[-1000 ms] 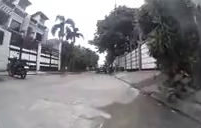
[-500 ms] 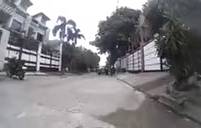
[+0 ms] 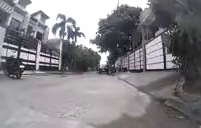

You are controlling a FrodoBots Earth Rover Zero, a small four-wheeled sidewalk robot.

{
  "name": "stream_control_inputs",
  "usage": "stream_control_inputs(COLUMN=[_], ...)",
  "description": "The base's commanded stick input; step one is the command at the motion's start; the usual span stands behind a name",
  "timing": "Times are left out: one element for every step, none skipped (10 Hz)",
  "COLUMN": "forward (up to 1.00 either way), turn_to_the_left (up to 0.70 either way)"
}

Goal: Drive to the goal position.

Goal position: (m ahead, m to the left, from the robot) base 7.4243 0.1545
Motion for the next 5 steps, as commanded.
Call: stream_control_inputs(forward=[0.5,0.5,0.5,0.5,0.5], turn_to_the_left=[0.0,0.0,0.0,0.0,0.0])
